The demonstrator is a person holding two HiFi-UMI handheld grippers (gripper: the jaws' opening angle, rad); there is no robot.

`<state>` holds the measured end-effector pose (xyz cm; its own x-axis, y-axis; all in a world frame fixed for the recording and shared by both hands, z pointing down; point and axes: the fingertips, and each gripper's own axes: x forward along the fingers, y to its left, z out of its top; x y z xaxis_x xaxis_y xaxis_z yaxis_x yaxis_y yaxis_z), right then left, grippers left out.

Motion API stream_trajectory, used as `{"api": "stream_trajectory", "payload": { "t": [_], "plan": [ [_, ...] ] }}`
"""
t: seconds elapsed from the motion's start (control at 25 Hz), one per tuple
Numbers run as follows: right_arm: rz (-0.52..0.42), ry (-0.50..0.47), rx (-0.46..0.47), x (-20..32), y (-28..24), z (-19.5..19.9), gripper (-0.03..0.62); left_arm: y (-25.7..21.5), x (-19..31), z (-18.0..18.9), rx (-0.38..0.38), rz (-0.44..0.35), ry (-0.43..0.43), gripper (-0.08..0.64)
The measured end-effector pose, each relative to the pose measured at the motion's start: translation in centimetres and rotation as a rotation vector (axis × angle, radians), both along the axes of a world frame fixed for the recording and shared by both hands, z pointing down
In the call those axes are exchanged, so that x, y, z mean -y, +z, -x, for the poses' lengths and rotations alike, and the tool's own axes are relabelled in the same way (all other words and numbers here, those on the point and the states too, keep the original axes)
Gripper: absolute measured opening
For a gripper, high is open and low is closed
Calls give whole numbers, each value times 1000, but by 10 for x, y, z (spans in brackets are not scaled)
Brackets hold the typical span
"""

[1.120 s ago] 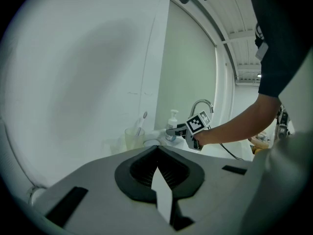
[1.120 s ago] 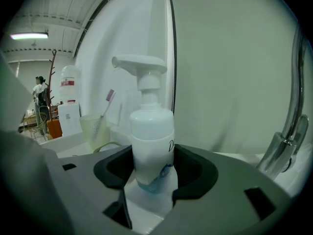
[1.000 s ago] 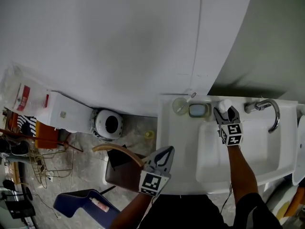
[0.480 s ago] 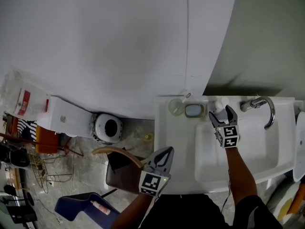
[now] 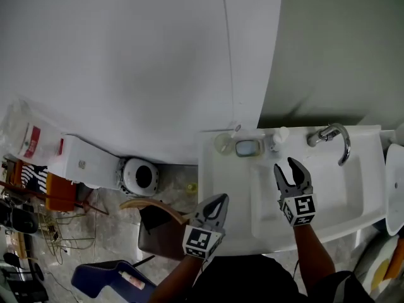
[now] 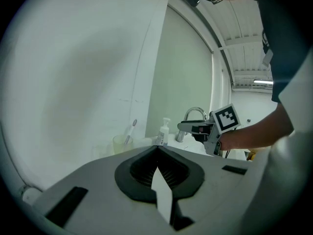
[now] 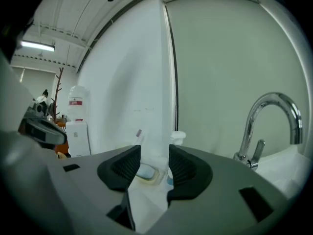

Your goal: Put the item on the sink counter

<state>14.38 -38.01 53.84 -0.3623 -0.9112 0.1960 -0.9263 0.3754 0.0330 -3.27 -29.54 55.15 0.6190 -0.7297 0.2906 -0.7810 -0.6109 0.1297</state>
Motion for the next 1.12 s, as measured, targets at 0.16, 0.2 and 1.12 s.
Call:
{"api": "stream_trajectory", "payload": {
  "t": [0.16,0.2,1.12],
  "plan": [
    [-30,-30,22,-27,-19,11,121,-6,-5,-6,-3,-13,5,14],
    [-36,-42,19,-33,-22,14,106,-8,-6,-7,-3,-18,7,12],
    [-126,-101,-54,-107,-86,24,12,-42,-28,-34,-36,-64,10,14]
  ]
}}
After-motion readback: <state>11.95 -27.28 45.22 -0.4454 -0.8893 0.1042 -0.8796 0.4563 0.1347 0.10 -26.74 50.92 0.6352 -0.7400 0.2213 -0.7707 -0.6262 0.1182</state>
